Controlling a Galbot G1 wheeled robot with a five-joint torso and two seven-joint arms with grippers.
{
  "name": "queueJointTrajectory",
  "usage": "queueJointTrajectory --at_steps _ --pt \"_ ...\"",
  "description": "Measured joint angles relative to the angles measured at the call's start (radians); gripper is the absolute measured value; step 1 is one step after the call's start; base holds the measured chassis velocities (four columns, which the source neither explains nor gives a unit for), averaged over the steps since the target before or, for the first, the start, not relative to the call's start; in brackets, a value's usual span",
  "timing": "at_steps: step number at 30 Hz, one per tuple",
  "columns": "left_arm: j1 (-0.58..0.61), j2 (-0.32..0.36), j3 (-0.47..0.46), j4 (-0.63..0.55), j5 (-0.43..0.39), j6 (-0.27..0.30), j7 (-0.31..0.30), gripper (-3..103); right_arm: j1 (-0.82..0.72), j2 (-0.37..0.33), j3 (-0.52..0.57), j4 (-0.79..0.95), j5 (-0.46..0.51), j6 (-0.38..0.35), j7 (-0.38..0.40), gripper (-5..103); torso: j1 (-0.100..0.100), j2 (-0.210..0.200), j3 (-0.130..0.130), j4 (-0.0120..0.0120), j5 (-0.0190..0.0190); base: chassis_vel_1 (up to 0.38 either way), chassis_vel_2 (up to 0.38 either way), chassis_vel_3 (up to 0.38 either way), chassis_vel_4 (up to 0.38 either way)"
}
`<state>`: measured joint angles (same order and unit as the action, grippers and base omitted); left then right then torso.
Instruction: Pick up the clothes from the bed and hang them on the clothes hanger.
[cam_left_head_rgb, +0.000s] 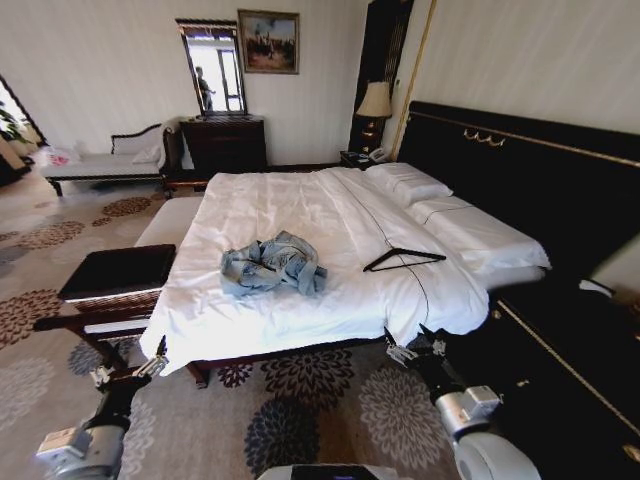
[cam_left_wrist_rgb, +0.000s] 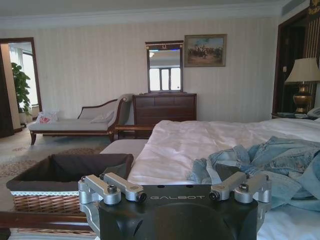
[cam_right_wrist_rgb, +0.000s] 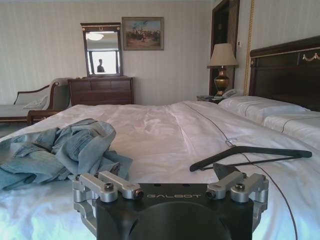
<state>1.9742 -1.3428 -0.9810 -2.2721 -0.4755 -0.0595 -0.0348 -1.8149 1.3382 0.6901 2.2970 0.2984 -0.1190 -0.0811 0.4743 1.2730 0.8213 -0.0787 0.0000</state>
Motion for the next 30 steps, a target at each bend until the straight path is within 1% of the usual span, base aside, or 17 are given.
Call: queueJointTrajectory --at_steps 21,30 --pt "0.003 -0.006 -0.005 0.011 -0.01 0.006 -0.007 100 -0.001 0.0 -0.01 -0.003 -0.007 0.002 -0.005 100 0.0 0.0 0.0 0.0 0.0 -0.122 0.127 0.122 -0.123" --pt "-0.001 -0.006 -0.006 0.013 -0.013 0.018 -0.014 100 0.001 -0.002 -0.013 -0.001 -0.007 0.006 0.0 100 0.0 0.0 0.0 0.0 0.0 -0.138 0.131 0.128 -0.129"
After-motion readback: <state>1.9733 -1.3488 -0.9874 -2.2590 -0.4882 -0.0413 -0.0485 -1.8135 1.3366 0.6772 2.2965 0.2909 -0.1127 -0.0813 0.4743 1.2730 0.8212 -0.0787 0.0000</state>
